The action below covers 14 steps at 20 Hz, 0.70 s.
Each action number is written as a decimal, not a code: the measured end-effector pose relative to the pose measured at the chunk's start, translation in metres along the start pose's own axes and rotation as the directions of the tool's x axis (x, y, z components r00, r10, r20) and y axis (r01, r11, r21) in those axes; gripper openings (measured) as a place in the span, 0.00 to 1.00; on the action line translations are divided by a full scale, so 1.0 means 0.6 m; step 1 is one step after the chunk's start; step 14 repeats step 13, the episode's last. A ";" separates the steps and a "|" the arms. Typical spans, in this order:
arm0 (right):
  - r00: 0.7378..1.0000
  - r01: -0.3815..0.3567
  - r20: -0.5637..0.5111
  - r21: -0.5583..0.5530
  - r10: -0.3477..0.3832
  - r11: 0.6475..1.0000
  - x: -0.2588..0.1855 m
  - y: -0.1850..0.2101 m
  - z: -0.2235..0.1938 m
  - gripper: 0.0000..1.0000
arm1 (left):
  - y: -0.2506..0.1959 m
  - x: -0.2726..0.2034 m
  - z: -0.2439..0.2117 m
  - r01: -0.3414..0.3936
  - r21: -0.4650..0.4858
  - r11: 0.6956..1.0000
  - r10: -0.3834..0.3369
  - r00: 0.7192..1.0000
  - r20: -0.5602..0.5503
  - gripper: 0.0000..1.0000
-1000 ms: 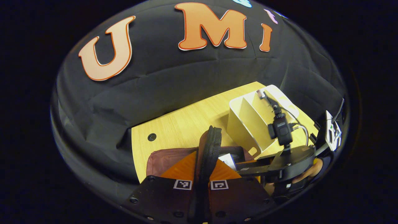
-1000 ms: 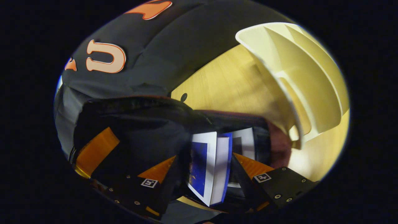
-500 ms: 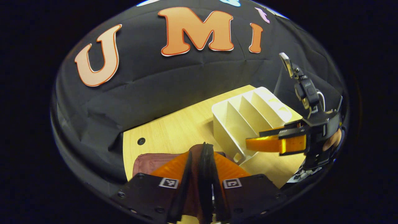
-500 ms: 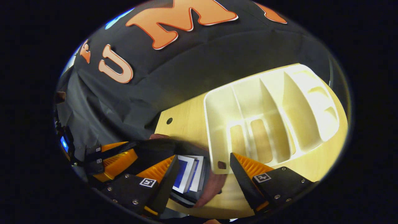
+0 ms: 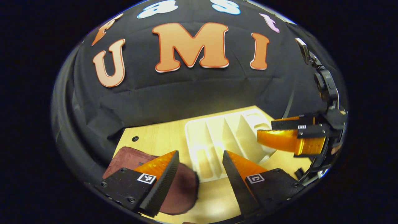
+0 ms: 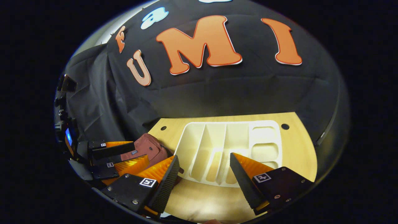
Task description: Open the schoolbag, grab two books from the bookshelf and put them into the schoolbag.
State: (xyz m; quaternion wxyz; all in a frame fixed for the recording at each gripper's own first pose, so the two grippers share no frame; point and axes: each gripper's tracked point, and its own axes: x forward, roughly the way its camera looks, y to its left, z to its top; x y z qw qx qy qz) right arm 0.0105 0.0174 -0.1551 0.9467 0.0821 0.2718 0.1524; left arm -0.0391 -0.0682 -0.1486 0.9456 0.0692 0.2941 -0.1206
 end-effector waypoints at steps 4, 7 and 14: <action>0.987 0.068 0.149 -0.019 -0.065 0.997 -0.067 -0.057 0.066 0.97 | -0.045 -0.033 0.094 -0.061 0.003 0.998 0.060 0.983 0.171 0.96; 0.958 0.123 0.261 -0.010 -0.116 0.992 -0.111 -0.063 0.124 0.97 | -0.064 -0.062 0.157 -0.072 0.005 0.997 0.067 0.954 0.293 1.00; 0.865 0.274 0.451 -0.055 -0.221 0.960 -0.165 -0.055 0.200 0.97 | -0.055 -0.126 0.228 -0.131 -0.041 0.990 0.134 0.861 0.491 1.00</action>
